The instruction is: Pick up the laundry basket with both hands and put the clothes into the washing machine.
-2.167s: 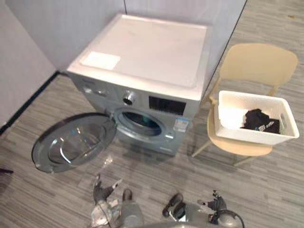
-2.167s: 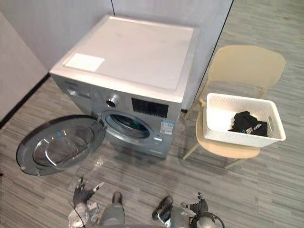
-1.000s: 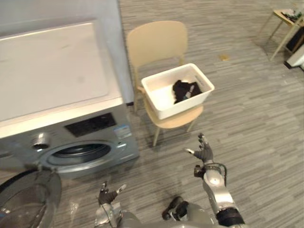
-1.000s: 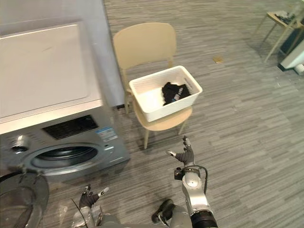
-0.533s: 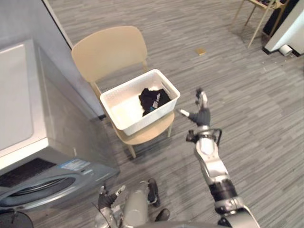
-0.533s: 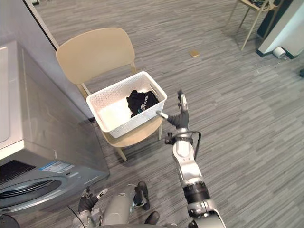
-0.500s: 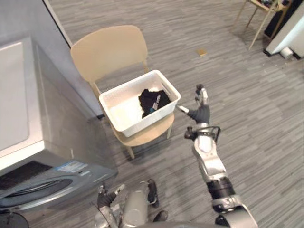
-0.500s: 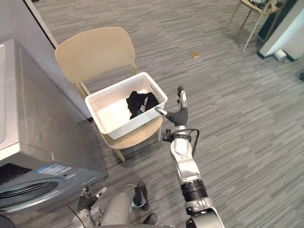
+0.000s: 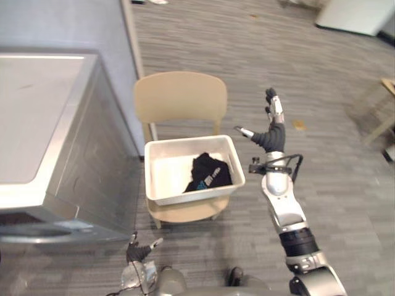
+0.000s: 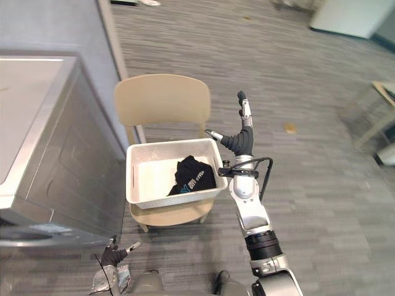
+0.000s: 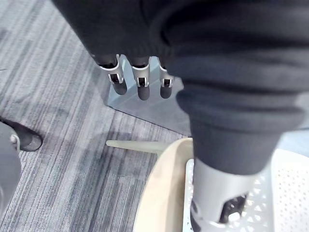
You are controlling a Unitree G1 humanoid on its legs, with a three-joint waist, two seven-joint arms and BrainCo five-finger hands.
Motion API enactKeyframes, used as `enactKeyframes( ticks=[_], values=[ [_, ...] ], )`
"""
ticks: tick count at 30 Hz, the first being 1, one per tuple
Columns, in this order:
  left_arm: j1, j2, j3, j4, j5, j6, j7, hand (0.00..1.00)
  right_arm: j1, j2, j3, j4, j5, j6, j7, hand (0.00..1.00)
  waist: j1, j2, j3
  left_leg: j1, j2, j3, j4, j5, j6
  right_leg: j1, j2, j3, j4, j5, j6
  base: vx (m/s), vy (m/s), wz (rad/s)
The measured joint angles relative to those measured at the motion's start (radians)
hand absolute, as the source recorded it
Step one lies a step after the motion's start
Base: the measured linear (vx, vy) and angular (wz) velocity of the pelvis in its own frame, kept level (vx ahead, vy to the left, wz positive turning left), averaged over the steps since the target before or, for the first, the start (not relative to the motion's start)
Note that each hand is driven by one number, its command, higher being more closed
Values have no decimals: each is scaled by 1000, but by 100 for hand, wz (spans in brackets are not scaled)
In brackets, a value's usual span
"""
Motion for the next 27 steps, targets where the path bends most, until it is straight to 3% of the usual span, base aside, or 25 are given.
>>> enactKeyframes(
  ticks=[1,2,3,4,5,6,7,9,10,13,19,24,27],
  values=[
    [4,15,1,4,0,0,-1,0,-12,0,7,14,5,3,16,0,-3,-26,-2,0,-13,-21,-2,1,-19,0,-14,-3,-38,88,4,326,-586,148],
    [-11,-1,24,45,0,7,-4,0,-26,-50,33,44,6,7,43,0,12,-8,-17,-8,34,-73,-5,-1,-63,-2,16,-60,-10,109,-5,303,-609,125],
    [-1,-28,46,43,-1,3,-13,0,-27,-100,60,49,22,18,86,0,23,-4,-19,-54,46,-76,-13,46,-98,13,33,-114,-35,75,-33,186,-435,112],
    [1,-44,52,47,-1,3,-17,0,-27,-120,68,48,29,18,103,0,25,-1,-19,-68,54,-80,-24,62,-91,15,45,-143,-48,69,-39,132,-347,110],
    [7,-58,57,47,-2,3,-22,0,-25,-158,65,48,46,21,126,0,17,-3,-17,-90,72,-92,-65,126,-92,16,61,-198,-56,57,-59,130,-365,117],
    [9,-64,77,45,-12,2,-28,0,-25,-189,60,48,70,23,151,0,8,-19,-9,-100,86,-118,-123,198,-108,16,63,-244,-57,44,-79,118,-328,123],
    [6,-63,93,45,-12,1,-31,0,-25,-206,57,47,77,23,163,0,1,-28,-5,-109,91,-120,-143,229,-109,18,64,-275,-57,37,-89,91,-287,121],
    [3,-48,112,34,-32,-3,-44,0,-24,-263,37,48,95,23,198,0,-6,-59,14,-124,104,-2,-198,327,-78,30,59,-348,-61,24,-108,64,-244,101],
    [1,-46,116,33,-32,-3,-44,0,-24,-293,24,48,98,22,212,0,-9,-65,17,-125,113,124,-222,352,-47,39,56,-381,-71,22,-111,34,-152,71],
    [1,-40,117,30,-32,-5,-44,0,-29,-357,34,90,100,22,227,0,-16,-71,26,-129,124,384,-260,363,-32,49,59,-437,-92,22,-110,-3,11,59],
    [-20,-1,117,-19,-47,-25,-50,0,-139,-422,167,131,20,40,316,0,-14,-114,117,-184,88,368,-319,365,-34,8,42,-470,-131,77,-89,-76,160,23],
    [-24,24,116,-78,-53,-27,-66,0,-262,-486,239,200,-31,44,347,0,8,-117,205,-254,41,358,-318,388,-9,-24,20,-487,-200,145,-73,-43,145,12],
    [-53,38,112,-97,-69,-28,-66,0,-332,-500,250,263,-102,80,345,0,26,-124,261,-290,25,354,-318,391,-5,-48,15,-491,-226,171,-72,-15,84,4]
  ],
)
